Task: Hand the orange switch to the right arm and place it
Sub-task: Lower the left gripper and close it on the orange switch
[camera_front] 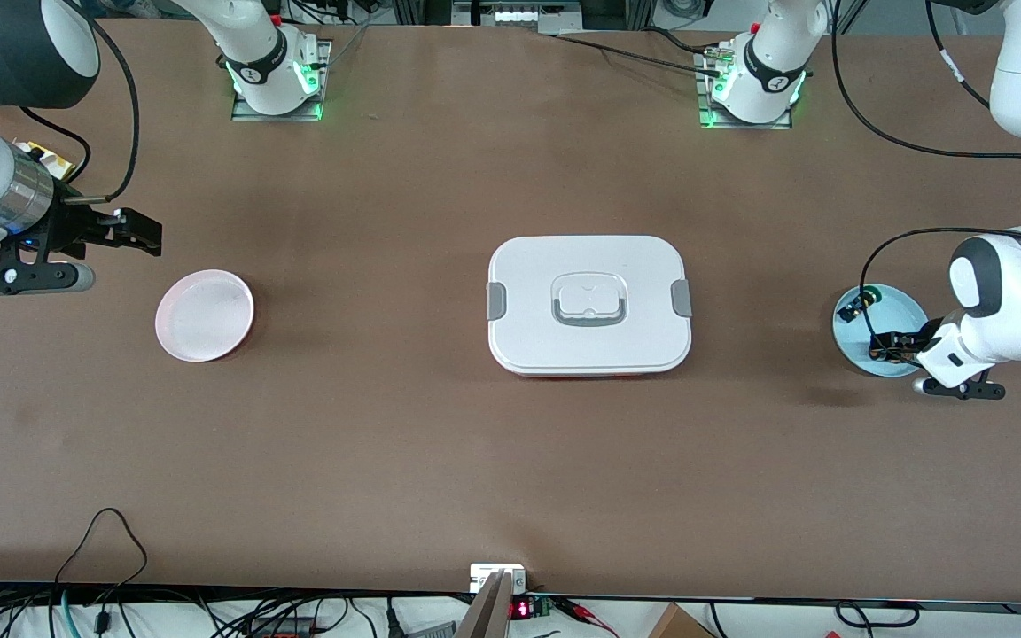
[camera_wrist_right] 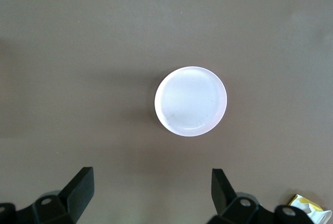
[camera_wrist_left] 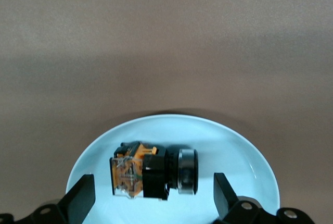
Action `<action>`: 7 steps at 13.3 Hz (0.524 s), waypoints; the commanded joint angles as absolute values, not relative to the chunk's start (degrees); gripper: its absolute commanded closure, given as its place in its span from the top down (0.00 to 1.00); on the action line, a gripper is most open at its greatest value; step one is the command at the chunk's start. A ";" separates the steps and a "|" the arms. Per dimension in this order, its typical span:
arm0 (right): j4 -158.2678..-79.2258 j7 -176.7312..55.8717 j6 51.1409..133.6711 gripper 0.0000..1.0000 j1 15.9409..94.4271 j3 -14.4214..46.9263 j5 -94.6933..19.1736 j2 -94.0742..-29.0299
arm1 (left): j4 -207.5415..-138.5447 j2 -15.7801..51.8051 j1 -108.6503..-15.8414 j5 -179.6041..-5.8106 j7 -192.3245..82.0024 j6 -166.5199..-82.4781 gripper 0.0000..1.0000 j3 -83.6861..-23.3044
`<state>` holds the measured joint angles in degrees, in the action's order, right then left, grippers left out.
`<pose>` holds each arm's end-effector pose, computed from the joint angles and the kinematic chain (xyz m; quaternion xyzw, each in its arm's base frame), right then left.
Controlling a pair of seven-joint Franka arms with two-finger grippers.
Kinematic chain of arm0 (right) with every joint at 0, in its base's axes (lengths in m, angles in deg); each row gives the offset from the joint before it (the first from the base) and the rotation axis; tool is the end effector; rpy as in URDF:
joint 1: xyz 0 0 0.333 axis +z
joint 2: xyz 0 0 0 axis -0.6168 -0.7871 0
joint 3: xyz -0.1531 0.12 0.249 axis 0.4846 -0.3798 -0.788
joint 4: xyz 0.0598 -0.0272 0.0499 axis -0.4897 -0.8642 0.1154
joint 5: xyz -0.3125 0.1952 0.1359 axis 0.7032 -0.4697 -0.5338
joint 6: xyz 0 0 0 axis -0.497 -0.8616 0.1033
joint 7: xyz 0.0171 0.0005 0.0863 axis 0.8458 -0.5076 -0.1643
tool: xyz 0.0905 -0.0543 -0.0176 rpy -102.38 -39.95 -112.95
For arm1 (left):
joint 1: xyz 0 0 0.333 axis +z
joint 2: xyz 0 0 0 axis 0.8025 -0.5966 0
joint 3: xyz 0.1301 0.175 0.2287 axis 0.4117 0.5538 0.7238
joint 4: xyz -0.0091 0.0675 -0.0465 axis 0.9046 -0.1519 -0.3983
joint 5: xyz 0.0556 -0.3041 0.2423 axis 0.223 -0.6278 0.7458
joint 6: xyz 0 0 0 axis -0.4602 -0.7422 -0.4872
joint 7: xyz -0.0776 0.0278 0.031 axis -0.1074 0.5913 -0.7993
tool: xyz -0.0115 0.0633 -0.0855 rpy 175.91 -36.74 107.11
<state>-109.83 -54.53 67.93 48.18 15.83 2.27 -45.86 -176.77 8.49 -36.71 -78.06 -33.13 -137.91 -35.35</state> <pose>0.5890 0.0496 0.5488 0.9970 0.0386 -0.0574 0.0360 0.6111 0.1843 0.1933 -0.9966 0.0258 0.0774 0.0139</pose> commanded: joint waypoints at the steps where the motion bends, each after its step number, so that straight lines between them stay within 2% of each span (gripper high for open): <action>1: -109.29 -54.17 67.05 1.00 48.10 15.81 2.34 -45.73 | -176.87 7.60 -35.79 -79.15 -31.22 -140.40 1.00 -36.05; 3: -109.29 -54.17 67.05 1.00 48.11 15.81 2.34 -45.73 | -177.04 7.34 -35.79 -79.14 -31.22 -140.67 1.00 -36.14; 4: -109.29 -54.17 67.05 1.00 48.11 15.81 2.34 -45.73 | -177.13 7.34 -35.79 -79.15 -31.22 -140.58 0.94 -36.05; 7: -109.29 -54.17 66.96 1.00 48.11 15.81 2.34 -45.73 | -177.30 7.42 -35.79 -79.15 -31.22 -139.97 0.91 -36.14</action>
